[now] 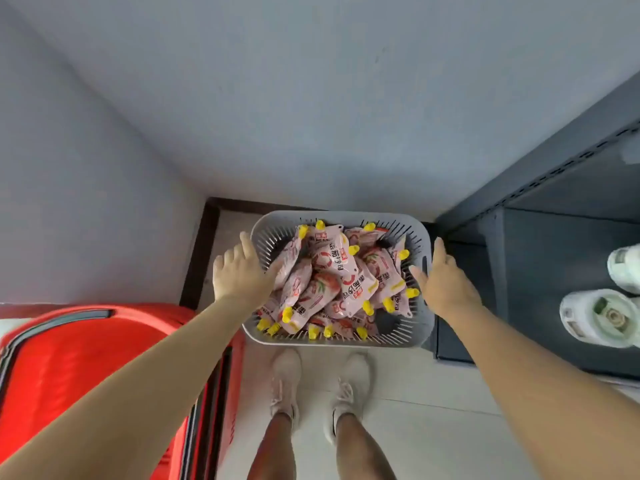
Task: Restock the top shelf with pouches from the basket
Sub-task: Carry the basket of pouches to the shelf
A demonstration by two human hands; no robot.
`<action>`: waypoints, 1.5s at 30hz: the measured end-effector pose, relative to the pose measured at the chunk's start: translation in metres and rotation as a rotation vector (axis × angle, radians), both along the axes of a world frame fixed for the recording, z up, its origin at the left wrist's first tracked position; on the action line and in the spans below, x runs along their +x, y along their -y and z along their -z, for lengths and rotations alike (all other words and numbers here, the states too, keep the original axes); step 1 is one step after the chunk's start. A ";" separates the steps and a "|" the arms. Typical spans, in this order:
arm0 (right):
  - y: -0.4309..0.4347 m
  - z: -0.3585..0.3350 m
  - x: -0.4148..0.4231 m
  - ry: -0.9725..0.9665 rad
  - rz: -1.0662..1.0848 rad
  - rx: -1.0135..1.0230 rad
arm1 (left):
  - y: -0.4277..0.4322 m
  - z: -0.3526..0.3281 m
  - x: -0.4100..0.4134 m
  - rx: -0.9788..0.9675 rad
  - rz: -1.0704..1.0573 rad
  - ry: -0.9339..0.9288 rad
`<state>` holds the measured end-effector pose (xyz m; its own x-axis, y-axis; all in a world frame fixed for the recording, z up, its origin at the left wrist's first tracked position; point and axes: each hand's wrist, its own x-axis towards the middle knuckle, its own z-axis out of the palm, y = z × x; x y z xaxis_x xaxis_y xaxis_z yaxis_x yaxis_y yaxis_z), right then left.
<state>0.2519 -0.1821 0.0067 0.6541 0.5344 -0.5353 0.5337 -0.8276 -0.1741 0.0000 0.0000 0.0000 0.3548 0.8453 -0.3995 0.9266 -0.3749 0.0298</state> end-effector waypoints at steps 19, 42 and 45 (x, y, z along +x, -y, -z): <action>-0.013 0.099 0.013 -0.058 0.551 0.413 | -0.051 0.084 0.014 -0.585 -1.068 0.560; 0.072 -0.066 -0.012 -0.667 1.247 0.238 | -0.008 -0.088 0.030 -0.954 -0.778 0.400; 0.096 -0.110 -0.029 -0.673 1.296 0.265 | 0.009 -0.123 0.022 -0.990 -0.687 0.403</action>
<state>0.2229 -0.2781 0.1162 0.4146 -0.0853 -0.9060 -0.7734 -0.5578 -0.3013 0.0222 -0.0092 0.1234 0.2067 0.3061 -0.9293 0.7809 0.5206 0.3451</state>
